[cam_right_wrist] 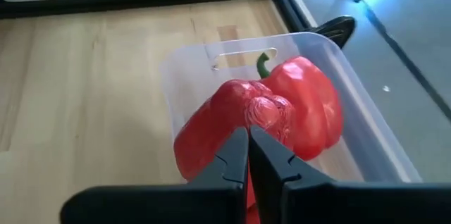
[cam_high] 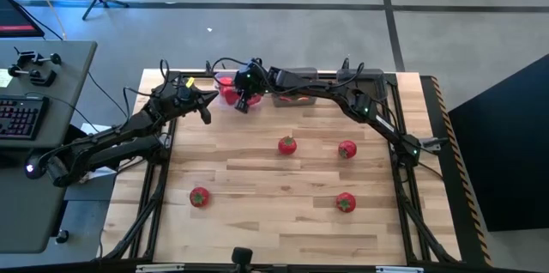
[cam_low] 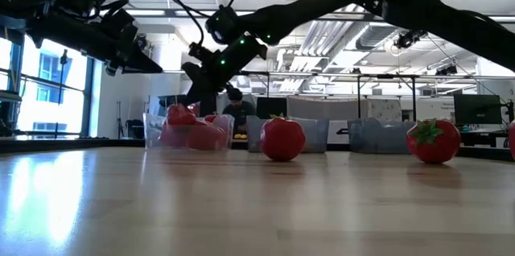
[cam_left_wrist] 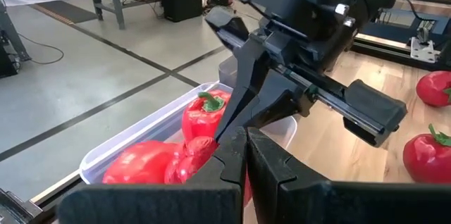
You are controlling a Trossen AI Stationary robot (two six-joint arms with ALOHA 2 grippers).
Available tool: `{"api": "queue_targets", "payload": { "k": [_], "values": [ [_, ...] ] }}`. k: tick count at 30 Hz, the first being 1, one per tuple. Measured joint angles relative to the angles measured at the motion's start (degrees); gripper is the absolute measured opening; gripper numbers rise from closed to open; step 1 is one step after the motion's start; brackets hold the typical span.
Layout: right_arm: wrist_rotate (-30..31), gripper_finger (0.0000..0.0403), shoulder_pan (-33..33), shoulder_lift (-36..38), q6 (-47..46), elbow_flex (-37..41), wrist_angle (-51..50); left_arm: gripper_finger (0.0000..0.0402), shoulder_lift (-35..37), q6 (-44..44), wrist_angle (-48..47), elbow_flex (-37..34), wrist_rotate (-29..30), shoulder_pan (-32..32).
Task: Sort produce into baskets
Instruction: Put the red bell pepper into the transparent bin, then adjust the transparent bin
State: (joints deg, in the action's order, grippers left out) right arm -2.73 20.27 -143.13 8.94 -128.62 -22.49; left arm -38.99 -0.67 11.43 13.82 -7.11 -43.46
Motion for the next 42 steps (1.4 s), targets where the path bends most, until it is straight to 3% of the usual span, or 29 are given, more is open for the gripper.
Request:
{"api": "queue_targets", "payload": {
  "k": [6, 17, 24, 30, 42],
  "values": [
    [6.40, 0.0000, 0.31, 0.83, -1.89, -0.28, 1.37, 0.0000, 0.00, 0.01, -0.61, 0.00, 0.00, 0.00],
    [-0.87, 0.0000, 0.49, -1.29, -3.11, 0.18, 1.47, 0.0000, -0.13, 0.22, -3.55, 0.02, 0.00, 0.00],
    [1.65, 0.0000, 0.52, 1.05, -1.92, 0.08, 0.38, 0.0000, -0.13, 1.90, -4.12, 0.02, 0.00, 0.00],
    [4.64, 0.0000, 0.53, 0.92, -4.20, 0.09, -6.92, 0.0000, -1.05, 2.85, -6.47, 0.02, -0.74, 0.27],
    [6.75, 0.0000, 0.52, 1.38, -3.78, 0.03, -7.68, 0.0000, -7.34, 1.18, -4.53, 0.02, -1.11, 7.03]
  ]
}}
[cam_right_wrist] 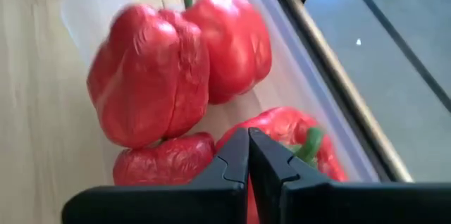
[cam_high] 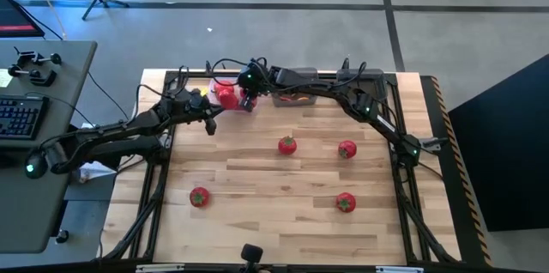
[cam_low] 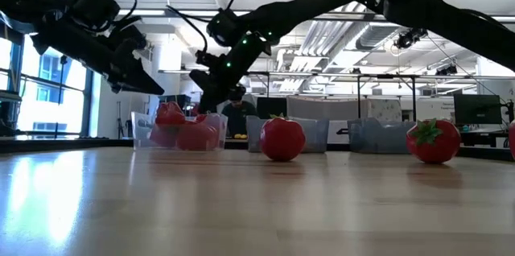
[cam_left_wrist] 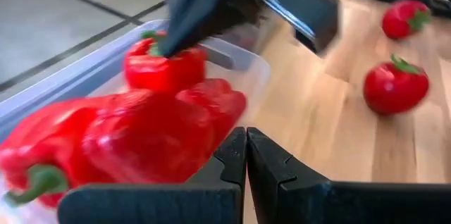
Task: Sort produce into baskets
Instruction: Adjust the transparent bin
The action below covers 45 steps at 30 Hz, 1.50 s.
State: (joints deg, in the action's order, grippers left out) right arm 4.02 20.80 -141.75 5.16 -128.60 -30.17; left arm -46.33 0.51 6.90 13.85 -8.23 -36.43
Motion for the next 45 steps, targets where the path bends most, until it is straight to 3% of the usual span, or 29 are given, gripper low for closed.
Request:
{"api": "queue_targets", "payload": {
  "k": [7, 14, 22, 31, 39, 45],
  "values": [
    [0.05, 0.0000, -0.30, 3.34, 3.50, -0.02, 3.19, 0.0000, -0.99, -7.22, -0.93, 0.00, -0.09, 7.42],
    [-0.80, 0.0000, -0.11, 2.70, 3.73, 0.11, 7.48, 0.0000, -7.94, -7.21, 0.15, 0.00, 11.70, 11.21],
    [-1.29, 0.0000, 0.31, 2.62, 2.59, 0.38, 11.26, 0.0000, -18.46, -6.21, 7.58, 0.02, 16.61, 11.44],
    [-1.45, 0.0000, 0.70, 3.92, -0.65, 10.30, 19.91, 0.0000, -28.13, -3.36, 17.70, 0.02, 19.89, 11.29],
    [-0.90, 0.0000, 1.15, 11.74, 0.07, 17.87, 24.00, 0.0000, -32.89, 0.23, 23.54, 0.02, 19.57, 11.28],
    [0.04, 0.0000, 1.44, 18.16, -1.11, 33.28, 34.92, 0.0000, -35.19, 1.23, 27.11, 0.02, 20.79, 10.85]
  ]
}}
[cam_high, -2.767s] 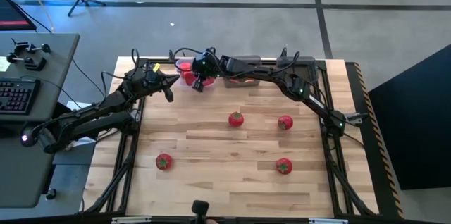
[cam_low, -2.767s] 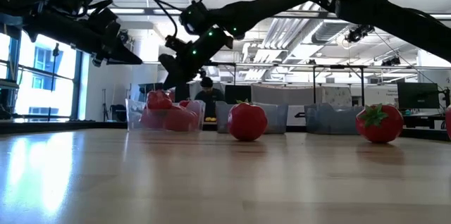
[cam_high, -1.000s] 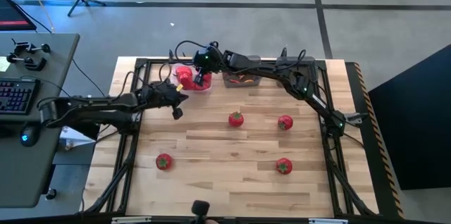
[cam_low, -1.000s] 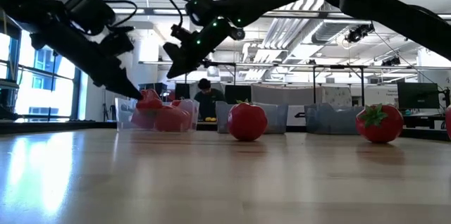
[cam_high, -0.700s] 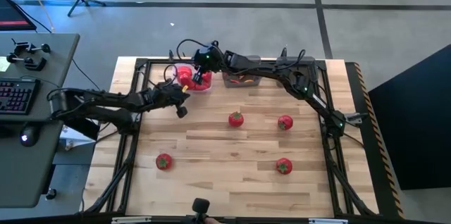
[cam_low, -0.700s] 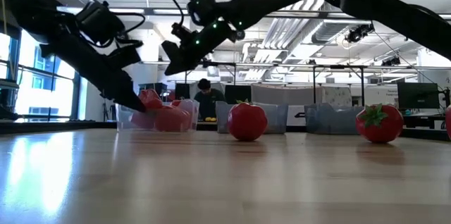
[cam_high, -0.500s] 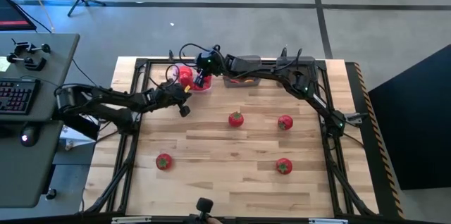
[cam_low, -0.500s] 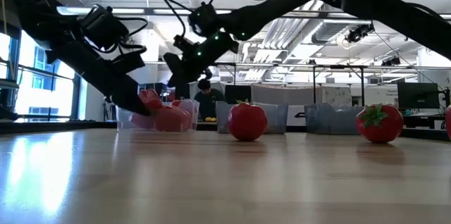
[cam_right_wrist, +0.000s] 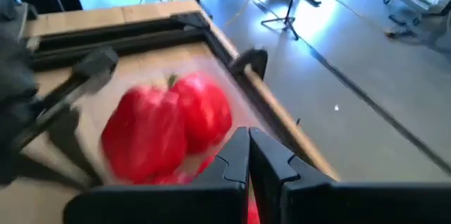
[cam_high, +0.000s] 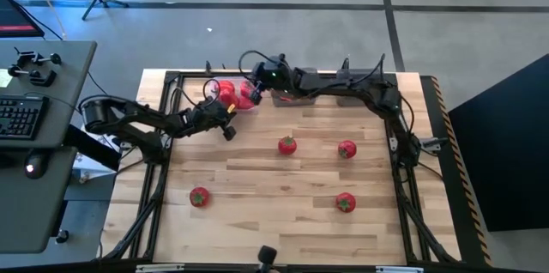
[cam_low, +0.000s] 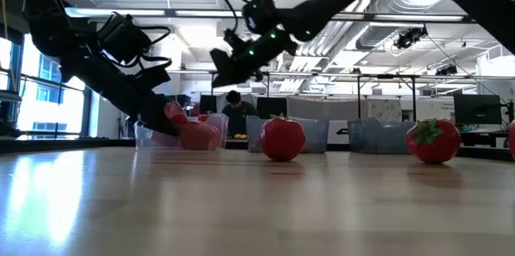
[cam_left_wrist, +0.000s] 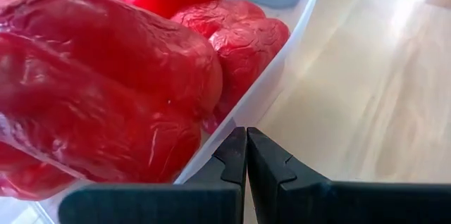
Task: Sort produce into baskets
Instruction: Adjust the transparent bin
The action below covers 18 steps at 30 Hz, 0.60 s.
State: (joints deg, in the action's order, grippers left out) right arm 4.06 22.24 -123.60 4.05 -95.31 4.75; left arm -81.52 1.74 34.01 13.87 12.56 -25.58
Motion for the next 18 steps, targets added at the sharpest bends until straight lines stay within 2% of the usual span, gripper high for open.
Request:
{"api": "queue_targets", "payload": {
  "k": [4, 8, 13, 18],
  "values": [
    [-0.06, 0.0000, -0.11, 5.05, -2.46, 10.46, 6.83, 0.0000, -0.77, 0.73, 1.19, 0.04, 2.46, -1.17],
    [1.78, 0.0000, -0.22, 9.86, -3.01, 17.91, 7.42, 0.0000, -0.88, 1.17, 2.15, 0.04, 6.62, -3.00],
    [4.57, 0.0000, -0.52, 15.86, -2.64, 23.41, 7.82, 0.0000, -0.87, 1.16, 2.79, 0.04, 4.61, -5.19],
    [4.90, 0.0000, -0.52, 20.22, -1.87, 26.99, 7.16, 0.0000, -0.84, 1.23, 2.76, 0.05, 1.71, -6.00]
  ]
}}
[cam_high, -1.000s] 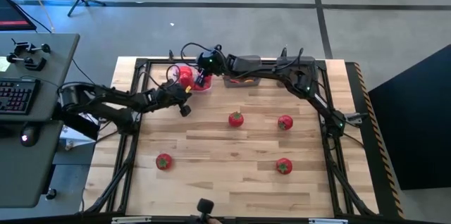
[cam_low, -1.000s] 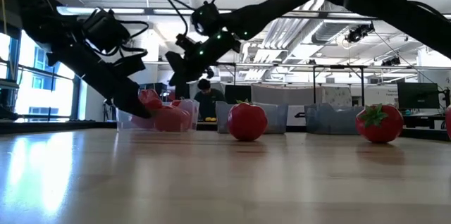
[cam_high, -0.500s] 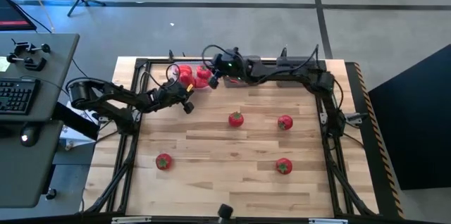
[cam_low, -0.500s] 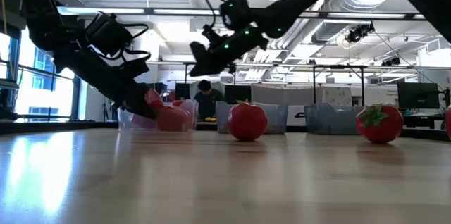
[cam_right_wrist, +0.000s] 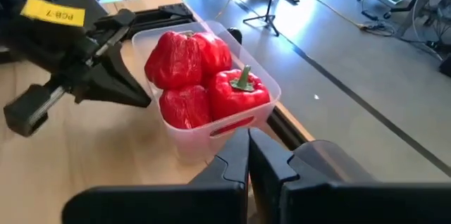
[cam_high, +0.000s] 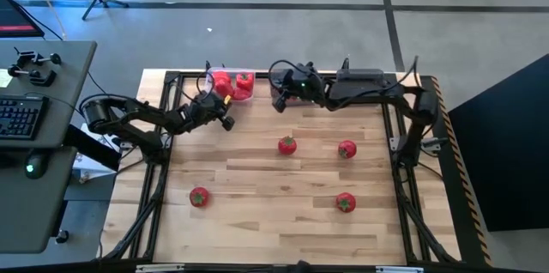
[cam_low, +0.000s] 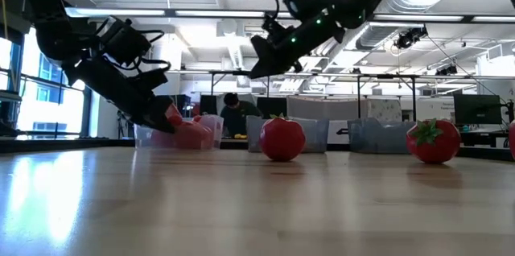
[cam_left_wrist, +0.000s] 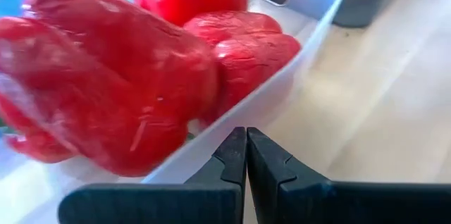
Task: Sort produce into baskets
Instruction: Adjust the transparent bin
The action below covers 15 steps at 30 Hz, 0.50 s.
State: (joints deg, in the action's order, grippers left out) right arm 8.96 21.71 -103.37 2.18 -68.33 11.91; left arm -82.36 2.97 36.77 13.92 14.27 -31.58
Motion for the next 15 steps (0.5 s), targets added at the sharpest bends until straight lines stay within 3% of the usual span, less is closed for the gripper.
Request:
{"api": "queue_targets", "payload": {
  "k": [8, 15],
  "values": [
    [0.01, 0.0000, 0.00, 2.33, 1.29, 0.82, -4.91, 0.0000, 0.06, 2.11, -0.75, 0.21, -12.10, 0.83],
    [-0.03, 0.0000, 0.00, 2.49, 1.89, 0.82, -4.85, 0.0000, 0.06, 1.44, 0.27, 0.21, -3.15, 2.87]
  ]
}}
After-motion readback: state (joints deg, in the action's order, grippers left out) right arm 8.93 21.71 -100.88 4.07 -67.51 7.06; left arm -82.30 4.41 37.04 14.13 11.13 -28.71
